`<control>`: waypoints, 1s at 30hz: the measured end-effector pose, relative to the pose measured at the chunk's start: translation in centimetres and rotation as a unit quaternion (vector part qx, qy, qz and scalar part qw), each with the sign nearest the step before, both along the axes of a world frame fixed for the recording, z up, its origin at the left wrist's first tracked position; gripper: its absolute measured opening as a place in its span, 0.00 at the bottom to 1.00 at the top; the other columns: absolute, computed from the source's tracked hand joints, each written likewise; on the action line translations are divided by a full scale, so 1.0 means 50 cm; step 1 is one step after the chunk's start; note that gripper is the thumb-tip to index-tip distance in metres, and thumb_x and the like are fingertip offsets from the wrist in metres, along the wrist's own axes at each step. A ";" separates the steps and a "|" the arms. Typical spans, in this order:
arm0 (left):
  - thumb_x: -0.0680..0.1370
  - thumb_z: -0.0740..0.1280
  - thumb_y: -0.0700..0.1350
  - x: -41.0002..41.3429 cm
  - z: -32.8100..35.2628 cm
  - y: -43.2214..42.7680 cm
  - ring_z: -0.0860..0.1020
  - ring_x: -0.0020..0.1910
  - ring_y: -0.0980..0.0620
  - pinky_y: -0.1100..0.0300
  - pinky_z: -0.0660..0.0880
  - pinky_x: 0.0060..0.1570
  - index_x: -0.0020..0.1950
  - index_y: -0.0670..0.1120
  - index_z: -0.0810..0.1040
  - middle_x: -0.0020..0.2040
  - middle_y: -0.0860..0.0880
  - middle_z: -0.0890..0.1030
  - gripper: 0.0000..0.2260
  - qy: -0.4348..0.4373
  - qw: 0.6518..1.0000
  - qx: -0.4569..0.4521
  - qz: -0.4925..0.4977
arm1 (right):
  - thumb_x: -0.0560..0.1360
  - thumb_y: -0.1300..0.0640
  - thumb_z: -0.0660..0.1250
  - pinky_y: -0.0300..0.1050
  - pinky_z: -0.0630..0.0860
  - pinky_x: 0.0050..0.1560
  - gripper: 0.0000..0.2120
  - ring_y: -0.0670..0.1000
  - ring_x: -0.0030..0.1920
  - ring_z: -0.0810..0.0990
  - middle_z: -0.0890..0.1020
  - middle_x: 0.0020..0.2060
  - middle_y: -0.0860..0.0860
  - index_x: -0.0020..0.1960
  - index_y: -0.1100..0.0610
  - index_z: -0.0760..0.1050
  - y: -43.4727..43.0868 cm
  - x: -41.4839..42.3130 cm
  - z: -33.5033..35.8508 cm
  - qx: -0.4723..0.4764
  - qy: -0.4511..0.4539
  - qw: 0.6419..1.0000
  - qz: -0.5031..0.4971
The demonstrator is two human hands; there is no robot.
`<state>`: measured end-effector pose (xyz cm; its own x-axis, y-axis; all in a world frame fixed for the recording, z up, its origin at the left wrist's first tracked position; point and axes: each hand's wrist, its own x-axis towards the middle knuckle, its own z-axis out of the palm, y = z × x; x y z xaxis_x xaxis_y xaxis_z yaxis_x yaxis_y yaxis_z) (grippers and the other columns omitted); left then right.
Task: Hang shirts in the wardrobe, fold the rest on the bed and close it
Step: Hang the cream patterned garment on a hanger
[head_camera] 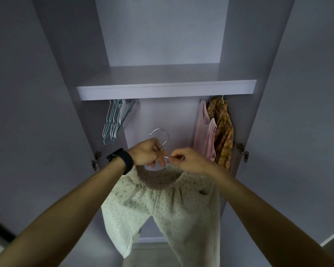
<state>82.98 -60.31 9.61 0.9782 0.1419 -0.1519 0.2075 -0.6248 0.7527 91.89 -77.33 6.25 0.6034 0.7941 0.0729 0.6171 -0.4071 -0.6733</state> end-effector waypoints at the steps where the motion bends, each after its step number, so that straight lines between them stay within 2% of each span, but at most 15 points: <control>1: 0.81 0.67 0.47 -0.003 0.009 0.000 0.75 0.31 0.51 0.56 0.74 0.37 0.49 0.45 0.69 0.43 0.45 0.86 0.09 0.002 1.000 -0.018 0.003 | 0.81 0.53 0.67 0.50 0.75 0.50 0.08 0.51 0.42 0.76 0.82 0.41 0.54 0.47 0.56 0.80 0.001 0.000 -0.001 0.004 -0.026 1.000 0.006; 3: 0.79 0.70 0.43 -0.011 0.018 0.007 0.79 0.36 0.48 0.58 0.76 0.38 0.48 0.44 0.73 0.46 0.42 0.86 0.07 -0.017 0.997 -0.071 0.007 | 0.81 0.52 0.65 0.54 0.74 0.47 0.10 0.55 0.41 0.77 0.80 0.40 0.53 0.46 0.57 0.77 -0.002 0.002 -0.009 0.029 -0.075 0.997 0.007; 5: 0.77 0.70 0.39 -0.017 0.022 0.028 0.81 0.45 0.48 0.59 0.77 0.45 0.48 0.42 0.79 0.47 0.44 0.85 0.02 -0.078 0.987 -0.124 0.060 | 0.82 0.53 0.64 0.54 0.72 0.44 0.11 0.53 0.38 0.74 0.76 0.36 0.49 0.44 0.58 0.74 -0.009 0.004 -0.018 0.076 -0.081 0.994 -0.001; 7: 0.77 0.69 0.43 -0.020 0.011 0.062 0.80 0.55 0.47 0.56 0.73 0.55 0.50 0.44 0.82 0.50 0.49 0.84 0.04 -0.087 0.986 -0.053 0.134 | 0.82 0.54 0.65 0.50 0.69 0.41 0.12 0.46 0.35 0.69 0.71 0.32 0.45 0.41 0.55 0.71 -0.017 0.013 -0.020 0.112 -0.058 0.992 -0.016; 8: 0.77 0.70 0.50 -0.025 0.002 0.075 0.78 0.59 0.47 0.55 0.71 0.58 0.54 0.46 0.82 0.54 0.52 0.81 0.09 -0.039 0.989 0.005 0.143 | 0.81 0.52 0.66 0.48 0.68 0.41 0.13 0.44 0.34 0.68 0.70 0.31 0.44 0.39 0.53 0.70 -0.020 0.016 -0.019 0.115 -0.045 0.992 -0.030; 9: 0.77 0.69 0.56 -0.027 -0.006 0.084 0.76 0.61 0.48 0.54 0.70 0.60 0.57 0.48 0.81 0.56 0.54 0.78 0.15 0.027 0.989 0.042 0.138 | 0.79 0.46 0.67 0.48 0.68 0.41 0.16 0.44 0.33 0.68 0.70 0.31 0.44 0.37 0.51 0.68 -0.021 0.018 -0.016 0.107 -0.035 0.992 -0.048; 11: 0.74 0.70 0.63 -0.030 -0.014 0.094 0.76 0.60 0.49 0.54 0.71 0.61 0.56 0.50 0.80 0.58 0.53 0.77 0.19 0.109 0.986 0.030 0.127 | 0.72 0.29 0.64 0.49 0.69 0.39 0.26 0.46 0.32 0.70 0.70 0.29 0.44 0.35 0.51 0.66 -0.022 0.016 -0.012 0.060 -0.045 0.993 -0.086; 14: 0.75 0.71 0.61 -0.025 -0.021 0.088 0.78 0.50 0.51 0.57 0.75 0.49 0.51 0.47 0.82 0.51 0.50 0.80 0.18 0.077 0.990 0.016 0.113 | 0.63 0.14 0.50 0.48 0.70 0.41 0.39 0.48 0.34 0.75 0.73 0.28 0.45 0.32 0.52 0.65 -0.019 0.013 0.000 -0.047 -0.098 0.984 -0.142; 16: 0.77 0.70 0.59 -0.024 -0.033 0.072 0.79 0.47 0.52 0.58 0.74 0.44 0.45 0.49 0.84 0.47 0.50 0.82 0.14 -0.022 0.990 0.031 0.136 | 0.67 0.16 0.46 0.50 0.70 0.49 0.39 0.51 0.38 0.78 0.76 0.30 0.46 0.31 0.53 0.67 -0.008 0.019 0.010 -0.113 -0.128 0.974 -0.152; 18: 0.78 0.69 0.57 -0.029 -0.047 0.049 0.78 0.40 0.53 0.58 0.72 0.43 0.39 0.49 0.82 0.38 0.52 0.81 0.14 -0.123 0.979 -0.007 0.164 | 0.76 0.27 0.47 0.51 0.67 0.52 0.33 0.54 0.43 0.77 0.81 0.38 0.49 0.32 0.53 0.69 0.004 0.029 0.014 -0.161 -0.167 0.962 -0.143; 21: 0.78 0.70 0.56 -0.049 -0.062 0.057 0.71 0.30 0.57 0.58 0.69 0.41 0.32 0.50 0.76 0.28 0.58 0.73 0.17 -0.161 0.970 -0.083 0.162 | 0.80 0.42 0.48 0.53 0.67 0.55 0.19 0.58 0.52 0.78 0.83 0.54 0.55 0.40 0.53 0.68 -0.001 0.043 0.005 -0.193 -0.204 0.952 -0.125; 23: 0.76 0.71 0.60 -0.069 -0.067 0.086 0.78 0.34 0.58 0.61 0.73 0.44 0.35 0.52 0.82 0.30 0.58 0.79 0.15 -0.131 0.980 -0.008 0.152 | 0.82 0.43 0.47 0.55 0.63 0.57 0.19 0.59 0.58 0.78 0.81 0.55 0.55 0.43 0.52 0.69 -0.018 0.056 -0.009 -0.218 -0.196 0.949 -0.113; 25: 0.73 0.72 0.62 -0.085 -0.070 0.112 0.82 0.43 0.58 0.62 0.74 0.50 0.39 0.53 0.85 0.36 0.57 0.84 0.14 -0.097 0.984 0.038 0.142 | 0.83 0.43 0.47 0.54 0.61 0.54 0.20 0.58 0.56 0.78 0.81 0.51 0.54 0.40 0.52 0.68 -0.027 0.061 -0.025 -0.217 -0.186 0.952 -0.110; 28: 0.74 0.75 0.56 -0.090 -0.079 0.118 0.83 0.51 0.55 0.56 0.77 0.59 0.45 0.52 0.87 0.44 0.55 0.86 0.08 -0.079 0.989 -0.025 0.120 | 0.82 0.47 0.50 0.53 0.66 0.56 0.18 0.60 0.54 0.78 0.80 0.47 0.55 0.37 0.52 0.65 -0.013 0.049 -0.036 -0.174 -0.138 0.970 -0.099; 30: 0.75 0.75 0.53 -0.088 -0.082 0.111 0.83 0.53 0.55 0.54 0.77 0.61 0.51 0.53 0.86 0.50 0.54 0.86 0.08 -0.058 0.993 -0.033 0.099 | 0.81 0.49 0.52 0.53 0.70 0.57 0.16 0.61 0.53 0.77 0.80 0.47 0.57 0.37 0.53 0.65 0.004 0.040 -0.027 -0.146 -0.137 0.975 -0.099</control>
